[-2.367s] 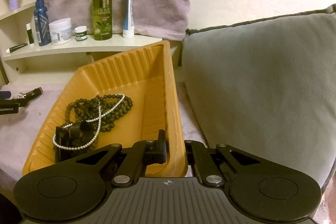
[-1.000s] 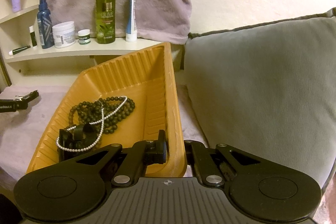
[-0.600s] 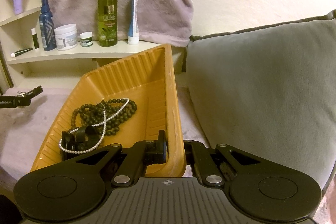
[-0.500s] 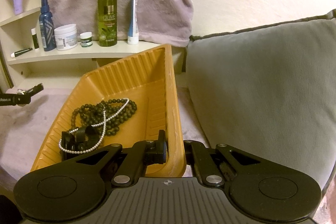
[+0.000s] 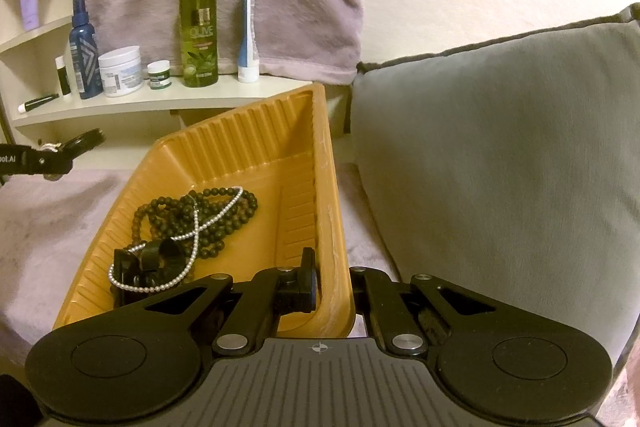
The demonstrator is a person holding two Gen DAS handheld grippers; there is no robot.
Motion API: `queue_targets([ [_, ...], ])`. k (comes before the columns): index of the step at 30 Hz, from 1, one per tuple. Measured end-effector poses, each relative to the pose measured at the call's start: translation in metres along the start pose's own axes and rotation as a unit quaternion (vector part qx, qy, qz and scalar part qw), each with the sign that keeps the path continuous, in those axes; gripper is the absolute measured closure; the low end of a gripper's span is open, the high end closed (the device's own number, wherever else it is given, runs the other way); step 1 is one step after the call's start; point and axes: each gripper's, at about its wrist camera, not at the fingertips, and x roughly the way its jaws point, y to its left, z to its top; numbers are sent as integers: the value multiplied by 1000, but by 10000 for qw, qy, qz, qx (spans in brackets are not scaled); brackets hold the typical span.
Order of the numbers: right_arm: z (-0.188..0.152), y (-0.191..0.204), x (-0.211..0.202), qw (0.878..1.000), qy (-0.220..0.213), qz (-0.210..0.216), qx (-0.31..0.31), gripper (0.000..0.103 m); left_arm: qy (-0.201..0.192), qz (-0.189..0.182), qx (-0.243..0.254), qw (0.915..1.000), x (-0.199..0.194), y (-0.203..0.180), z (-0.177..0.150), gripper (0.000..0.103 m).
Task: Organize jewelry
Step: 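Carry the silver-faced watch over the tray and lower it inside, then open the left gripper to release the watch and withdraw it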
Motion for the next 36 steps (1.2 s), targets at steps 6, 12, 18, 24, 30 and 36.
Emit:
queue_targets([
  [6, -2, -3, 3, 10000, 11, 26, 61, 98, 150, -476, 267, 9984, 7, -37, -3, 70],
  [12, -3, -6, 4, 9999, 27, 70, 111, 98, 382, -885, 517, 9940, 17, -70, -9, 70],
  [18, -5, -10, 7, 9997, 62, 107, 196, 98, 621, -1135, 726, 9889, 28, -93, -15, 70],
  [24, -6, -13, 10, 9995, 79, 157, 260, 98, 814, -1250, 883, 9849, 38, -107, -21, 70],
  [30, -7, -17, 14, 9992, 110, 188, 324, 98, 934, -1292, 1025, 9819, 47, -112, -24, 69],
  [36, -8, -19, 18, 9990, 164, 192, 362, 98, 924, -1303, 1057, 9815, 46, -112, -22, 76],
])
